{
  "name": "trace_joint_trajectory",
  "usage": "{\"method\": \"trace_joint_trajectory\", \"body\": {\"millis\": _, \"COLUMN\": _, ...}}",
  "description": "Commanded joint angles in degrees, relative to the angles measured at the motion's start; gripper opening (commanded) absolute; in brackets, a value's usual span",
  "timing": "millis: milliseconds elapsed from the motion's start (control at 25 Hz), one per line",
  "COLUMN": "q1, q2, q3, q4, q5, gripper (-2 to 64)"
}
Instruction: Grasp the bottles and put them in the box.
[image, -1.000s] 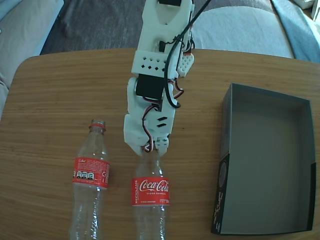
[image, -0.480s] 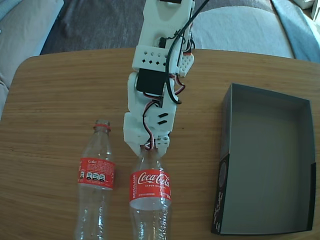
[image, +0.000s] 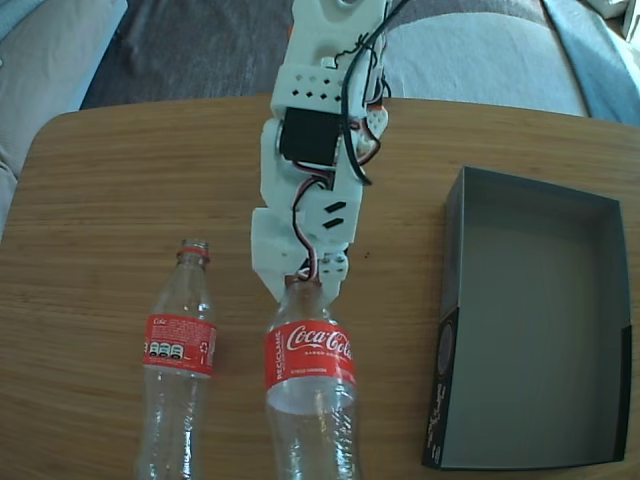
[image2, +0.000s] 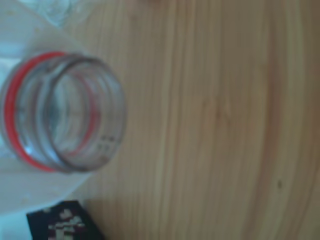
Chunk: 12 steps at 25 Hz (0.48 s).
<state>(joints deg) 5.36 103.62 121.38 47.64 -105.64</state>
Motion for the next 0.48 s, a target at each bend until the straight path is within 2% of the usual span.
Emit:
{"method": "trace_joint_trajectory", "body": {"millis": 0, "q1": -1.23, "q2": 5.45, "q3": -5.19, "q4": 4.92, "q5": 4.04, "gripper": 0.1}}
{"method": "trace_joint_trajectory", "body": {"millis": 240, "q1": -4.83, "q2": 5.98, "q3": -15.38, "q4": 17.49, "q5": 19.6, "gripper": 0.1}}
{"method": "trace_joint_trajectory", "body": {"millis": 440, "q1": -7.56, "q2": 6.24, "q3": -20.83, "q4": 23.29, "q5": 28.21, "gripper": 0.0}}
